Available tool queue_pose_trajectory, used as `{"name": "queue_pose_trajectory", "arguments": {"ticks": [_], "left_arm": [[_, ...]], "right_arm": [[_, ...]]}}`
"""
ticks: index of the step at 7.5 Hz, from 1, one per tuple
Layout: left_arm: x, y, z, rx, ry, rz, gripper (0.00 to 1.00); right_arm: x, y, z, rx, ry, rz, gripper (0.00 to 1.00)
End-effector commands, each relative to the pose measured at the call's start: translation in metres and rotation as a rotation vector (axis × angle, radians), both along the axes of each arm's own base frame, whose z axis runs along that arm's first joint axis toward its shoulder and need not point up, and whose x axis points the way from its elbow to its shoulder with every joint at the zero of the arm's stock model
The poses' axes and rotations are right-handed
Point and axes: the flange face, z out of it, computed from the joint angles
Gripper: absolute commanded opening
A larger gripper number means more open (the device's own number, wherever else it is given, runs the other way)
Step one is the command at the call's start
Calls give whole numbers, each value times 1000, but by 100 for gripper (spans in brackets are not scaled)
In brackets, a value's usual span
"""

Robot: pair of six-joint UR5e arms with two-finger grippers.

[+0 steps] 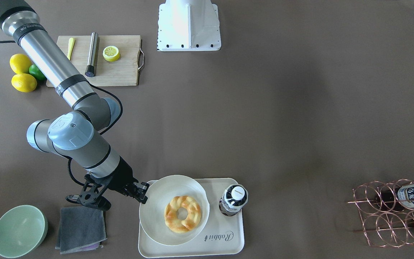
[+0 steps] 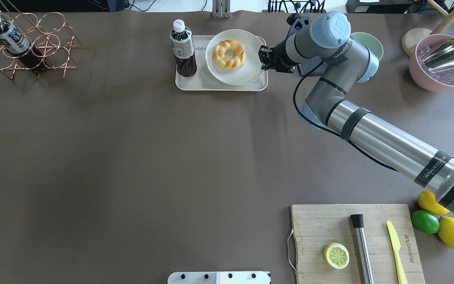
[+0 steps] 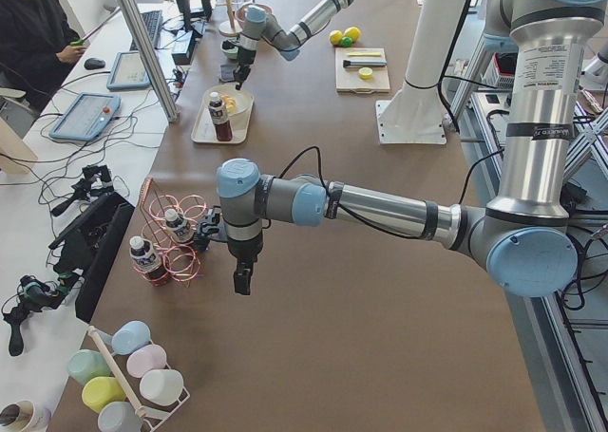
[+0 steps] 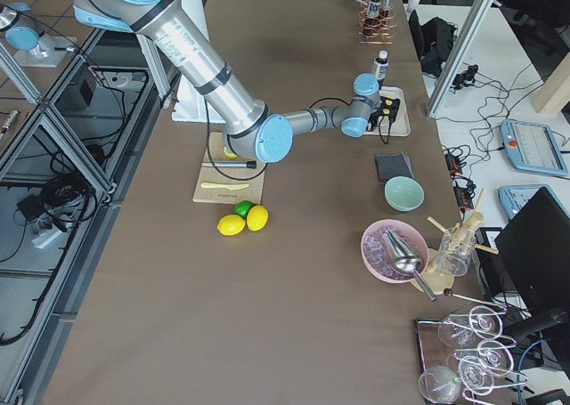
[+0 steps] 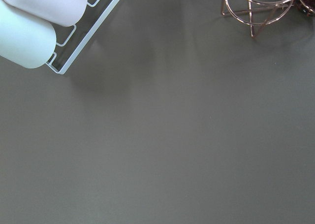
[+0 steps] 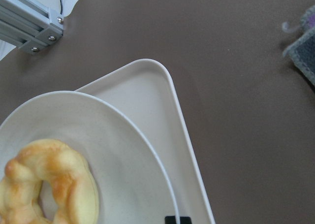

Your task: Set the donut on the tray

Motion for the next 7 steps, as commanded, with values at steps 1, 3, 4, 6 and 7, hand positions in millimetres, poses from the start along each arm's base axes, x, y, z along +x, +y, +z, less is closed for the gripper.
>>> {"name": "queue_pose_trajectory", "arguments": {"ticks": [1, 3, 4, 6, 7], "left_arm": [[0, 1, 1, -2, 0, 0, 98], [0, 3, 4, -8, -1, 0, 98], [0, 4, 5, -10, -1, 0, 98], [0, 3, 4, -8, -1, 0, 98], [0, 3, 3, -8, -1, -1, 98]], "right_arm": [[-8, 1, -9, -49, -22, 31, 17], [-13, -7, -16, -59, -18, 52, 99], [-14, -8, -16, -75, -21, 60, 99], [-12, -10, -20, -72, -26, 62, 100], [-1, -14, -25, -71, -38, 62, 100]]}}
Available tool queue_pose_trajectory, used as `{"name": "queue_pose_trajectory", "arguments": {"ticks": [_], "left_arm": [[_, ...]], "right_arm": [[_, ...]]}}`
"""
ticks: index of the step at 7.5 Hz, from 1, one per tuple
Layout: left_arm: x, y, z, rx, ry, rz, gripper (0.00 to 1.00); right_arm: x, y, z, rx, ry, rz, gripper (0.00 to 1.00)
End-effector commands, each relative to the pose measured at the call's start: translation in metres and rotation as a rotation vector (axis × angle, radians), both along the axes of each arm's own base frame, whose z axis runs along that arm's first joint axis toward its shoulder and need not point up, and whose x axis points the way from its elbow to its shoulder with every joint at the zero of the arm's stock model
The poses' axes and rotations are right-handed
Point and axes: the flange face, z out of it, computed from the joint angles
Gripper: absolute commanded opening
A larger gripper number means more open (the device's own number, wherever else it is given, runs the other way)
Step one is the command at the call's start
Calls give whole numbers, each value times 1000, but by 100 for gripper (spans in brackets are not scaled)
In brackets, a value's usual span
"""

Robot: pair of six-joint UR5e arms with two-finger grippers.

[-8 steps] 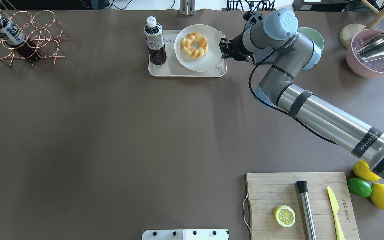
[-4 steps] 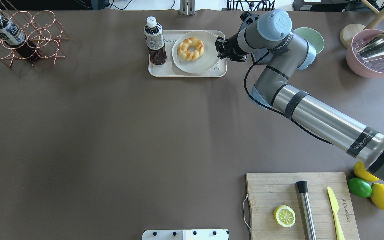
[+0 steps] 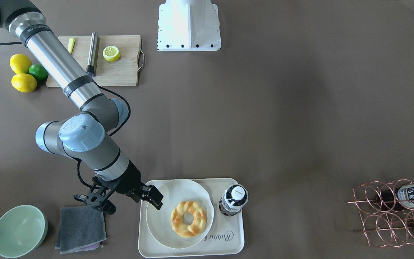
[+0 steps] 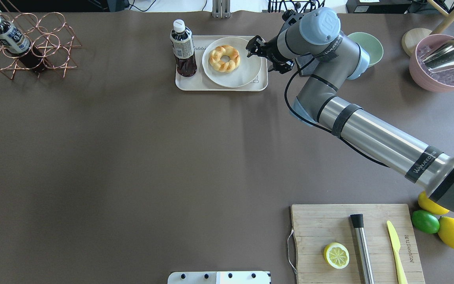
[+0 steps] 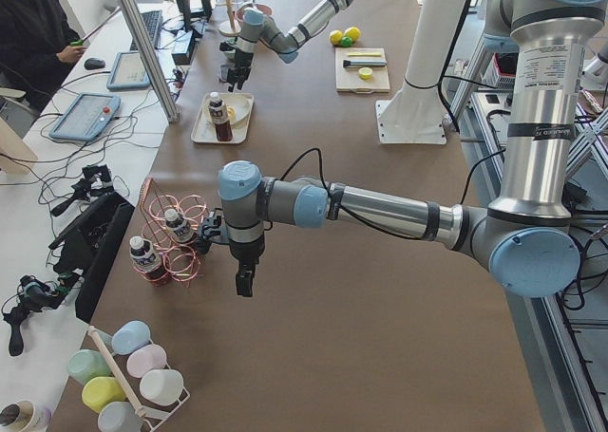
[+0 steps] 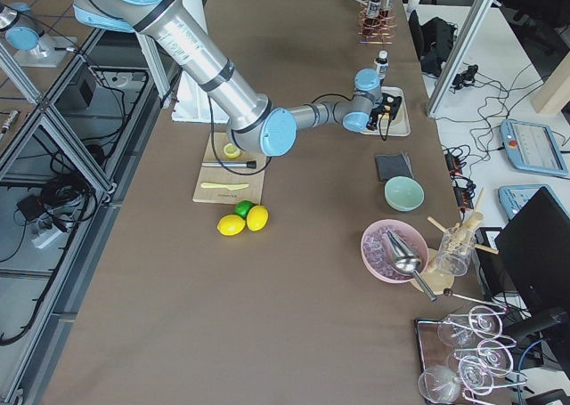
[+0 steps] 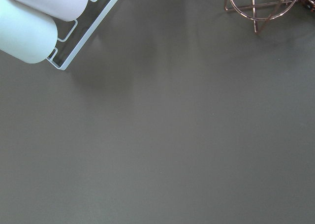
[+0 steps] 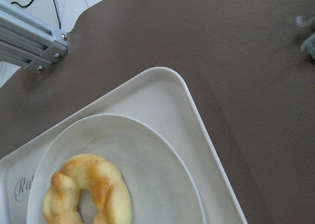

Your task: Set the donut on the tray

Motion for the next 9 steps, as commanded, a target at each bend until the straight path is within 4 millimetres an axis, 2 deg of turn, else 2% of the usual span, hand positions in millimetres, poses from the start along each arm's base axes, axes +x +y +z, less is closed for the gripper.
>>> {"name": "queue_pose_trajectory", "arguments": {"ticks": [1, 2, 3, 4, 5, 6, 7, 8, 9], "left_arm": [[0, -1, -2, 2, 0, -1, 98], [0, -1, -2, 2, 0, -1, 98], [-1, -1, -2, 4, 1, -4, 98], [-4, 0, -3, 5, 1, -9, 98], [-4, 1, -2, 2, 0, -9, 98], [-4, 3, -3, 5, 2, -9, 98], [-6, 4, -2, 4, 2, -12, 98], [-6, 6, 1, -2, 0, -12, 98], [-6, 6, 0, -1, 2, -12, 98]], "right_arm": [[33, -4, -23, 22, -60, -30, 100], [72, 9, -24, 25, -97, -66, 100], [124, 23, -18, 46, -105, -99, 100], [165, 35, -3, 56, -126, -140, 100], [215, 47, 12, 56, -148, -151, 100], [243, 79, 48, 122, -107, -169, 100], [272, 109, 103, 195, -23, -196, 100], [301, 133, 131, 244, 39, -182, 100], [325, 159, 129, 278, 43, -178, 100]]}}
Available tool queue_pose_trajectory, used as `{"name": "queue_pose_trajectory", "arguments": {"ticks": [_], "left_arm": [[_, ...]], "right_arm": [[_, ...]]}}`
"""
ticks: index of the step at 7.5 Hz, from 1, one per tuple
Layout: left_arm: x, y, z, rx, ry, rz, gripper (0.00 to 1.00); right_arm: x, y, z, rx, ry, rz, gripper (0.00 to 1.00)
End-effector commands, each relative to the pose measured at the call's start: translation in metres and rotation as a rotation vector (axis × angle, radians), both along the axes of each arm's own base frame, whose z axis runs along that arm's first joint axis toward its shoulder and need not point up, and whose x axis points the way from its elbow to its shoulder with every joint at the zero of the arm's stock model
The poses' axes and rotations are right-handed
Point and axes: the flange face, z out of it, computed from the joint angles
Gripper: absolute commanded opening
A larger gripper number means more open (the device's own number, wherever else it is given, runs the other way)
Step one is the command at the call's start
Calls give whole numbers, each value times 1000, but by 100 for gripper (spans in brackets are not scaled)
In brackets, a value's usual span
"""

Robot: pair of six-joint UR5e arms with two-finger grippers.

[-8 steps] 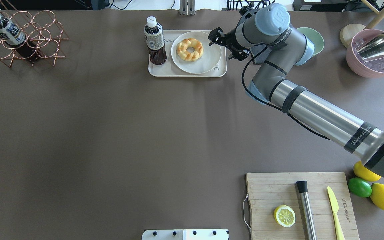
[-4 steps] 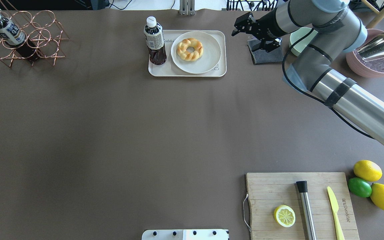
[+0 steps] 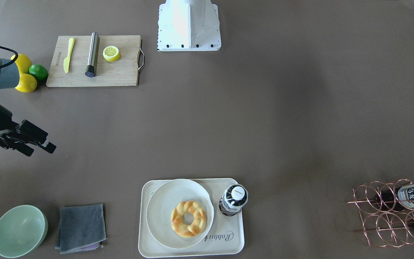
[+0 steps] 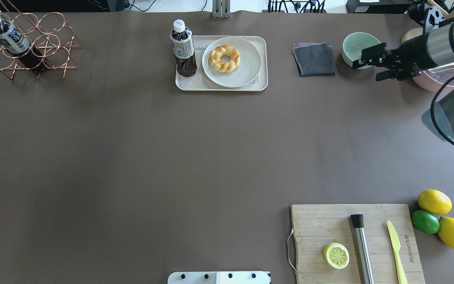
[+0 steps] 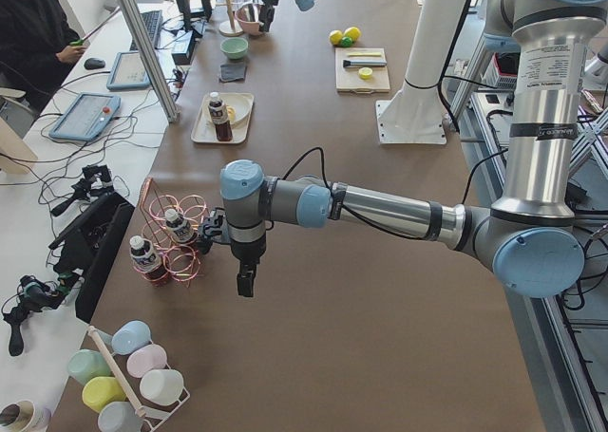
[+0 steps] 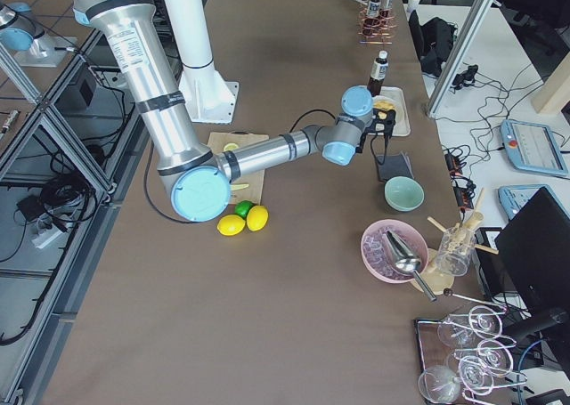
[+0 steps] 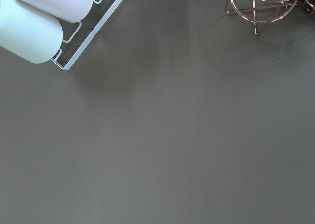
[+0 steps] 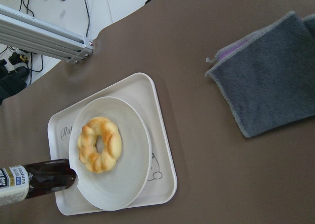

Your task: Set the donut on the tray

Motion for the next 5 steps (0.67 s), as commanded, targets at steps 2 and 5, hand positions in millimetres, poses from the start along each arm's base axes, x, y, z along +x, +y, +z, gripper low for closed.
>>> {"name": "queue_pose_trajectory", "arguments": {"ticks": [2, 5], "left_arm": [[-1, 3, 4, -8, 0, -1, 98], [-1, 4, 5, -8, 0, 1, 98]], "right_arm": [[100, 102, 57, 166, 120, -15, 100], [213, 126, 169, 204, 443, -179, 100]]}}
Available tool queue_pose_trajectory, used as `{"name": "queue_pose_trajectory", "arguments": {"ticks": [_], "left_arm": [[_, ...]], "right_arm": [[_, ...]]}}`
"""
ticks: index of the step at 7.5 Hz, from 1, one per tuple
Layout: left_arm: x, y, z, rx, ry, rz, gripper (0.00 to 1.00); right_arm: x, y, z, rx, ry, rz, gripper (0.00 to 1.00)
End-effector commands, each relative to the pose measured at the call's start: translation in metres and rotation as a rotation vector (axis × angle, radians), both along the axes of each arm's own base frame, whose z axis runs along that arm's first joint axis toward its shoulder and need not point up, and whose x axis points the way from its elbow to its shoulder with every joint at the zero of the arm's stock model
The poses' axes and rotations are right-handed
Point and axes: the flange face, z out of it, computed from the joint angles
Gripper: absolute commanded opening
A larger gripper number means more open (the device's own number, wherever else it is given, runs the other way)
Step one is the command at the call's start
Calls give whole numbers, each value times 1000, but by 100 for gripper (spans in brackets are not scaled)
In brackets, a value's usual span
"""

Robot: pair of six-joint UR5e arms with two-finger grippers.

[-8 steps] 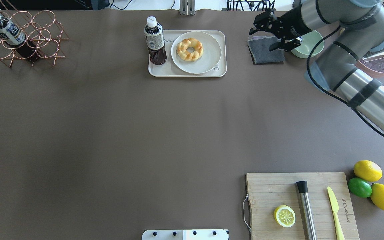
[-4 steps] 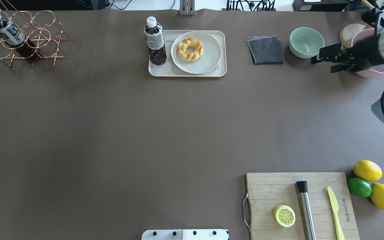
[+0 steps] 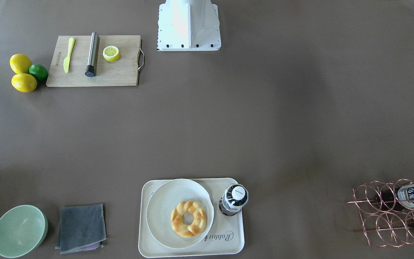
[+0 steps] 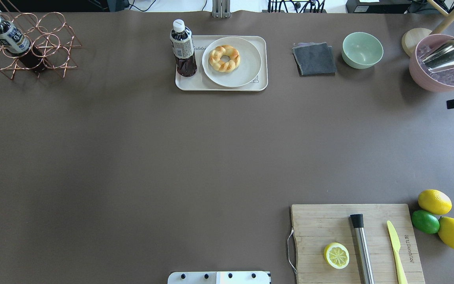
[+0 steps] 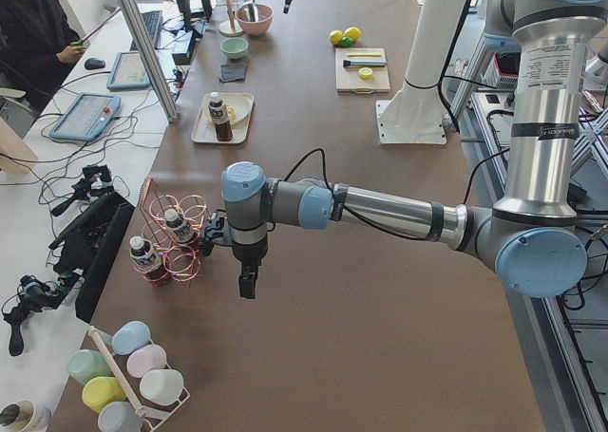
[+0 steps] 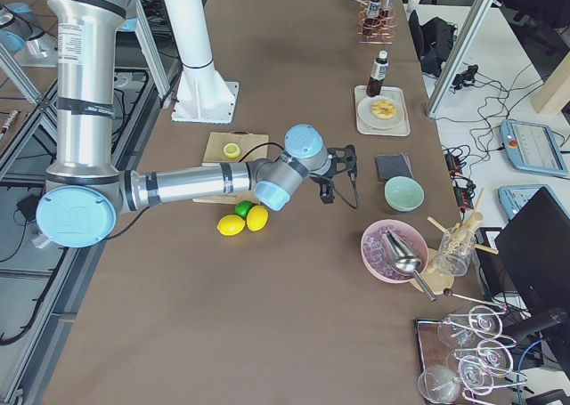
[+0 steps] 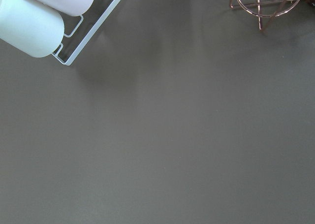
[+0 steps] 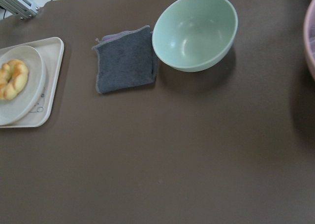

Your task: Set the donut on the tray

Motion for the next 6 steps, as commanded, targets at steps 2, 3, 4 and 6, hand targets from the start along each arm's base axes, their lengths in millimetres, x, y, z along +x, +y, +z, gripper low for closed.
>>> {"name": "queue_pose_trajectory", "arguments": {"ticks": [2, 3, 4, 6], "left_arm": [[-1, 6, 7, -12, -3, 0, 98], [-2, 8, 7, -13, -3, 0, 98], [-2, 8, 6, -9, -3, 1, 98], [-1, 7, 6, -12, 0, 2, 98]], "right_arm": [[128, -6, 75, -102, 377, -229, 100], [138, -15, 72, -203, 390, -250, 100], [145, -34, 53, -288, 369, -253, 100], [145, -27, 56, -380, 233, -256, 100]]}}
